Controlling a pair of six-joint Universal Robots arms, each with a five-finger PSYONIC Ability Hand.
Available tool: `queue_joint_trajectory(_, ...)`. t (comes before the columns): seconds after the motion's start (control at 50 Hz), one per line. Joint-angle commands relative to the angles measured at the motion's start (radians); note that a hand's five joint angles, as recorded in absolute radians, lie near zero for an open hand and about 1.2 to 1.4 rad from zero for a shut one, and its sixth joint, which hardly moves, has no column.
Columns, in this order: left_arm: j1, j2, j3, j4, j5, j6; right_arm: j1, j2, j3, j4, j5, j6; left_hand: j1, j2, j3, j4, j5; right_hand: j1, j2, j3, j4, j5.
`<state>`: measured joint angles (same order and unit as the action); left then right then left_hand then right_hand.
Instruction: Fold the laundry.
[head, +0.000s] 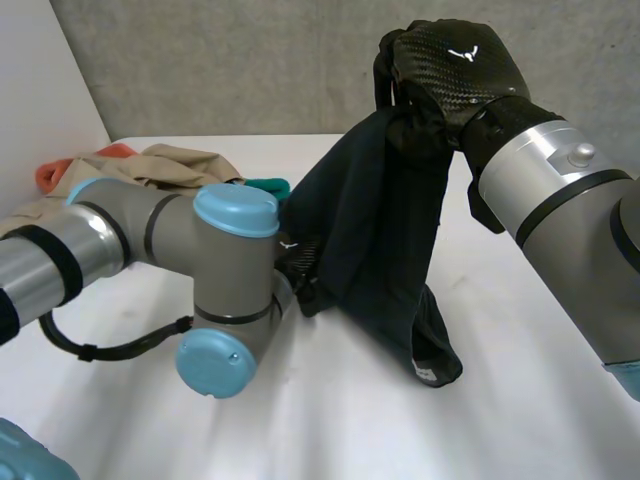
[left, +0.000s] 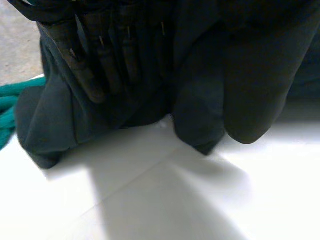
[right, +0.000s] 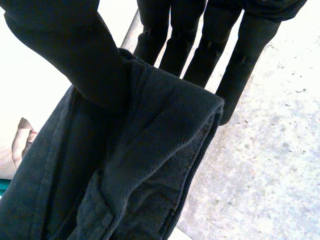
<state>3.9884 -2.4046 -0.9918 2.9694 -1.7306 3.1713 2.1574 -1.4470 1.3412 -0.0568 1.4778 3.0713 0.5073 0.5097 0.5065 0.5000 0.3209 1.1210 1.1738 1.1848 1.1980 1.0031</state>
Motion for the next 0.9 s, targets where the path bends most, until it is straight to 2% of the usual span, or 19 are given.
queue_joint_trajectory(0.02,-0.044,-0.013,0.061,-0.041,0.020,-0.097,-0.002,-0.004,-0.005,0.012,-0.001,0.014,0.052,0.050,0.053,0.060,0.064,0.275,0.222,0.211,0.198,0.219)
queue_joint_trajectory(0.06,-0.048,-0.019,0.073,-0.047,0.020,-0.113,-0.002,-0.007,-0.005,0.015,-0.001,0.018,0.105,0.103,0.106,0.112,0.117,0.275,0.222,0.211,0.198,0.219)
queue_joint_trajectory(0.1,-0.048,-0.033,0.094,-0.050,0.020,-0.122,-0.002,-0.010,-0.005,0.018,-0.001,0.027,0.251,0.249,0.252,0.259,0.263,0.275,0.222,0.211,0.198,0.219)
queue_joint_trajectory(0.14,-0.049,-0.040,0.108,-0.050,0.019,-0.126,-0.002,-0.013,-0.005,0.020,-0.001,0.032,0.457,0.454,0.457,0.464,0.469,0.275,0.222,0.211,0.198,0.219)
queue_joint_trajectory(0.16,-0.049,-0.051,0.120,-0.050,0.017,-0.132,-0.004,-0.016,-0.005,0.021,-0.001,0.035,0.667,0.665,0.668,0.674,0.679,0.275,0.222,0.211,0.198,0.219)
queue_joint_trajectory(0.2,-0.046,-0.059,0.131,-0.052,0.011,-0.136,-0.007,-0.018,-0.005,0.023,-0.001,0.040,0.888,0.886,0.889,0.895,0.900,0.275,0.222,0.211,0.198,0.219)
queue_joint_trajectory(0.32,-0.014,-0.022,0.147,-0.084,-0.035,-0.139,-0.051,-0.024,-0.005,0.025,-0.001,0.021,0.889,0.887,0.890,0.896,0.901,0.275,0.222,0.211,0.198,0.219)
queue_joint_trajectory(0.4,0.049,0.126,0.111,-0.188,-0.049,-0.099,-0.134,-0.016,-0.010,0.032,-0.010,-0.060,0.889,0.887,0.890,0.896,0.901,0.275,0.222,0.211,0.198,0.219)
queue_joint_trajectory(0.42,0.069,0.171,0.101,-0.210,-0.044,-0.079,-0.152,-0.013,-0.010,0.038,-0.014,-0.084,0.889,0.887,0.890,0.896,0.901,0.275,0.222,0.211,0.198,0.219)
queue_joint_trajectory(0.44,0.115,0.262,0.076,-0.255,-0.021,-0.018,-0.187,-0.007,-0.010,0.063,-0.028,-0.133,0.889,0.887,0.890,0.896,0.901,0.275,0.222,0.211,0.198,0.219)
queue_joint_trajectory(0.5,0.175,0.405,0.041,-0.311,0.038,0.117,-0.229,0.007,-0.016,0.104,-0.062,-0.201,0.889,0.887,0.890,0.896,0.901,0.275,0.222,0.211,0.198,0.219)
queue_joint_trajectory(0.52,0.204,0.488,0.020,-0.337,0.081,0.225,-0.247,0.014,-0.022,0.130,-0.089,-0.242,0.889,0.887,0.890,0.896,0.901,0.275,0.222,0.211,0.198,0.219)
queue_joint_trajectory(0.6,0.244,0.658,-0.013,-0.371,0.164,0.456,-0.280,0.054,-0.042,0.187,-0.145,-0.308,0.889,0.887,0.890,0.896,0.901,0.275,0.222,0.211,0.198,0.219)
queue_joint_trajectory(0.66,0.256,0.711,-0.013,-0.348,0.169,0.522,-0.287,0.088,-0.060,0.213,-0.157,-0.325,0.889,0.887,0.890,0.896,0.901,0.275,0.222,0.211,0.198,0.219)
queue_joint_trajectory(0.74,0.270,0.667,-0.004,-0.311,0.140,0.582,-0.287,0.149,-0.091,0.233,-0.157,-0.338,0.889,0.887,0.890,0.896,0.901,0.275,0.222,0.211,0.198,0.219)
queue_joint_trajectory(0.82,0.258,0.526,0.047,-0.277,0.108,0.645,-0.284,0.210,-0.132,0.235,-0.152,-0.342,0.889,0.887,0.890,0.896,0.901,0.275,0.222,0.211,0.198,0.219)
queue_joint_trajectory(0.9,0.256,0.322,0.221,-0.214,0.057,0.711,-0.275,0.318,-0.244,0.204,-0.117,-0.368,0.889,0.887,0.890,0.896,0.901,0.275,0.222,0.211,0.198,0.219)
